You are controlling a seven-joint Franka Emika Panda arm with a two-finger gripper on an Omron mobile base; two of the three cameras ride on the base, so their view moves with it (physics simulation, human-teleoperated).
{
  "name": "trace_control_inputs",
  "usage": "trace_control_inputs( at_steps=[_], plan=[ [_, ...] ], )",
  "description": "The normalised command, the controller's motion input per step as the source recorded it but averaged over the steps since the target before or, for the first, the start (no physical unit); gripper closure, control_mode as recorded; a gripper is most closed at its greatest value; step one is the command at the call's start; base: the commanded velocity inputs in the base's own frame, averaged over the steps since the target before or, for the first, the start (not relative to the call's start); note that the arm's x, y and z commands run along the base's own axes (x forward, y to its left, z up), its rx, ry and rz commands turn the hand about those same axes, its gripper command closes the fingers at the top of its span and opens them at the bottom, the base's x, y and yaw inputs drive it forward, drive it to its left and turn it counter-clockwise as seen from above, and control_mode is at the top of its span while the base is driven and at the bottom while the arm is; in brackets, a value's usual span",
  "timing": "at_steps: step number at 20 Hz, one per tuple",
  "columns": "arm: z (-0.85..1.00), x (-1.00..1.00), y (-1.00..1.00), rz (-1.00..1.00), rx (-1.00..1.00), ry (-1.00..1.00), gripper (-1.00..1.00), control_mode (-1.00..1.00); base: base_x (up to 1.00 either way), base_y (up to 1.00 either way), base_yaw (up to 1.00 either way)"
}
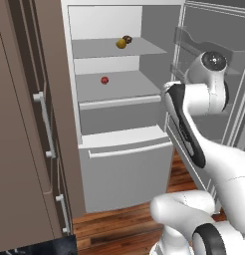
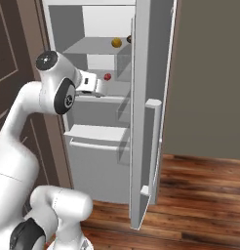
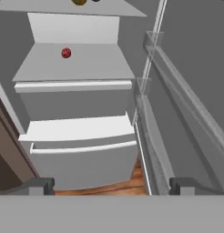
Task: Place the squash in the correct fridge rack based on whether it is a fruit or vegetable. Finally, close the fridge door.
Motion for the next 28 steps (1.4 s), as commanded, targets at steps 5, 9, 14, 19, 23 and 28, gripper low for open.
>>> trace_control_inputs(
  at_steps=[5,9,14,19,23,28],
  plan=[
    [-0.02,-0.8,-0.57,-0.17,0.0,-0.01,-1.0,-1.0,0.0,0.0,0.0],
    [0.0,-0.66,-0.68,-0.2,0.0,0.0,-1.0,-1.0,0.0,0.0,0.0],
    [-0.03,-0.75,-0.84,-0.13,0.01,-0.01,-1.0,-1.0,0.0,0.0,0.0],
    [-0.05,-0.94,-0.84,-0.2,0.06,-0.04,-1.0,-1.0,0.0,0.0,0.0],
    [0.0,-0.64,-0.98,-0.23,0.17,-0.01,-1.0,-1.0,0.0,0.0,0.0],
    [0.0,-0.1,-0.99,-0.01,0.32,-0.03,-1.0,-1.0,0.0,0.0,0.0]
  ],
)
